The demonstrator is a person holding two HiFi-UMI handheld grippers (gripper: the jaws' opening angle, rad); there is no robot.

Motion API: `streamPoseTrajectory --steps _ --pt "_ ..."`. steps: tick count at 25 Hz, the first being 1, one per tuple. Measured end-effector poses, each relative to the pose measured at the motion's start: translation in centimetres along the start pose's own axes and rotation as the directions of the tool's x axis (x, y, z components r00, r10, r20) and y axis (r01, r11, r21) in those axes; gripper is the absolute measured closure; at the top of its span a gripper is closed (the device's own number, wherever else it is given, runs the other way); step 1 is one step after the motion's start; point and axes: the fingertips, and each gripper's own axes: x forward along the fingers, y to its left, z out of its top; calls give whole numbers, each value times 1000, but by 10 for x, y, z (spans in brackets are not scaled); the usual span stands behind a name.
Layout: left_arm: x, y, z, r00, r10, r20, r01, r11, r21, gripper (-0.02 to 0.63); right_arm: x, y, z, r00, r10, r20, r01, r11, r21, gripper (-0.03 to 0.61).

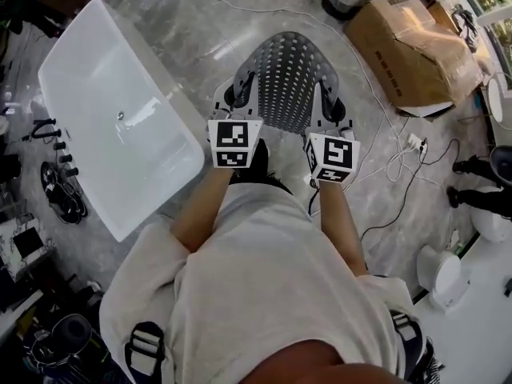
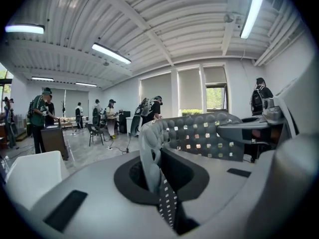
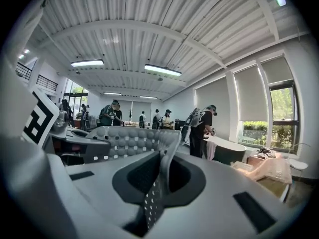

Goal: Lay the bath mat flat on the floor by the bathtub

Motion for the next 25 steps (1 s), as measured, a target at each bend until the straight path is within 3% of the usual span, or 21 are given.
streamPoseTrajectory --steps 7,15,20,25 --pt "48 90 7 990 142 2 -141 987 -79 583 102 40 30 990 138 -21 -139 989 -55 557" --pt "98 171 23 976 219 10 -215 965 -152 583 199 67 62 978 209 -22 -210 970 -122 558" --pt "115 210 41 966 256 24 -250 956 -152 583 250 79 84 976 220 6 -217 968 -124 558" --pt "119 231 53 957 290 25 -285 952 -111 583 282 92 97 959 282 20 -277 953 -122 558"
